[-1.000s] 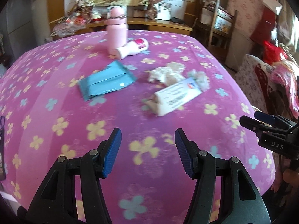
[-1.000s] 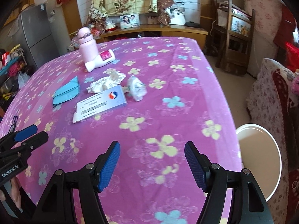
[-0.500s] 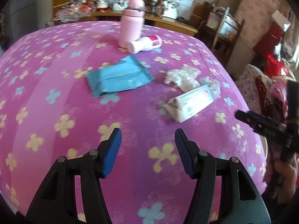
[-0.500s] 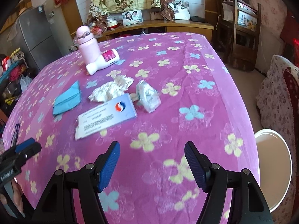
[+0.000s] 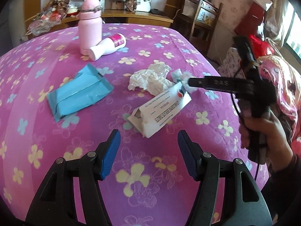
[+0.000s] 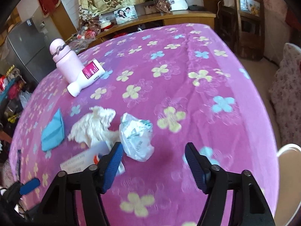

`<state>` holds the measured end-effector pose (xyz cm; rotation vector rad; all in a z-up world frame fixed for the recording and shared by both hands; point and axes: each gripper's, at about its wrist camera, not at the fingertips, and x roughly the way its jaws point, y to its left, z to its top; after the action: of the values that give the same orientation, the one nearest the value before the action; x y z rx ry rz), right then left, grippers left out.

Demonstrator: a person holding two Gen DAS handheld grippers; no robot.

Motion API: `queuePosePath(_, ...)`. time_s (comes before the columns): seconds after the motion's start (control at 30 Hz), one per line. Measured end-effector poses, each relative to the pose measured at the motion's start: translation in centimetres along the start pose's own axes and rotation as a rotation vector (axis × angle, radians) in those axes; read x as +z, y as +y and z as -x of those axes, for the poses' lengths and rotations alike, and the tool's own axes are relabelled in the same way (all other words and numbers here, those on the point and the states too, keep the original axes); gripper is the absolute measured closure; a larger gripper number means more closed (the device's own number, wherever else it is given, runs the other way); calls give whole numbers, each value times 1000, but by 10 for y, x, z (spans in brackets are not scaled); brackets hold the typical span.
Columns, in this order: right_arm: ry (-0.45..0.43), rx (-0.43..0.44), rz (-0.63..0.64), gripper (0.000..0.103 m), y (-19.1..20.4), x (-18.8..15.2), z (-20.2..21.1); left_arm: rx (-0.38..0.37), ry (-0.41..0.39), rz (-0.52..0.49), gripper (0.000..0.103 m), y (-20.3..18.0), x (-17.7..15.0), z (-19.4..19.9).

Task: Collect trash
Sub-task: 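Grasp the white medicine box with the left tool while the right tool grasps crumpled tissue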

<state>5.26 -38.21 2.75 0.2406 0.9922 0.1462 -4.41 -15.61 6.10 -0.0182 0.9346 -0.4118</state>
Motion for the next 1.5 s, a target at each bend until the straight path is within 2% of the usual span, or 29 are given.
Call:
queuePosePath(0.17,26,50,-22,60,-4,8,-15,-14,-3,-37,38,-4,10,-9)
queuePosePath(0.2,19,47,-17,72,-4,9,-16,-14,-2,-50,38,-6,14,-13)
queuePosePath(0.23,20,41,-10,79,-4,9,-17,-17,1,-59,38,-7,16,-15)
queuePosePath(0.3,17,45,-6,85,-6,8,-15,-26,12,-86,38,-11,21,-21)
queuePosePath(0.57,-34,40,-6,86,-26,-4,22,7,63,-264,37,-41,37,-56)
queuePosePath(0.7,-43,26,10,86,-32,-13,39,63,95,-370,37,-57,35,-76)
queuePosePath(0.77,-47,34,5,86,-35,-17,44,87,99,-377,37,-59,38,-84)
queuePosePath(0.87,-51,46,4,86,-36,-23,51,71,107,-337,38,-54,41,-88)
queuePosePath(1.07,-55,48,36,86,-28,-39,62,72,111,-312,53,-52,33,-75)
queuePosePath(1.1,-55,52,37,86,-27,-42,64,68,114,-302,59,-51,32,-73)
queuePosePath(1.13,-54,58,38,86,-25,-45,66,60,109,-292,85,-51,30,-68)
queuePosePath(1.17,-54,60,39,86,-25,-48,68,52,117,-282,95,-51,29,-63)
queuePosePath(1.23,-54,61,43,86,-23,-55,72,42,134,-246,99,-50,26,-56)
queuePosePath(1.37,-50,62,32,86,-24,-66,79,59,122,-244,97,-49,16,-55)
queuePosePath(1.4,-50,63,27,86,-25,-68,80,52,115,-237,90,-49,16,-54)
queuePosePath(1.43,-51,64,24,86,-25,-70,82,47,119,-229,72,-48,16,-54)
queuePosePath(1.47,-52,64,22,86,-26,-72,84,50,122,-224,60,-48,18,-54)
queuePosePath(1.5,-53,64,21,86,-26,-75,86,55,109,-226,37,-48,19,-53)
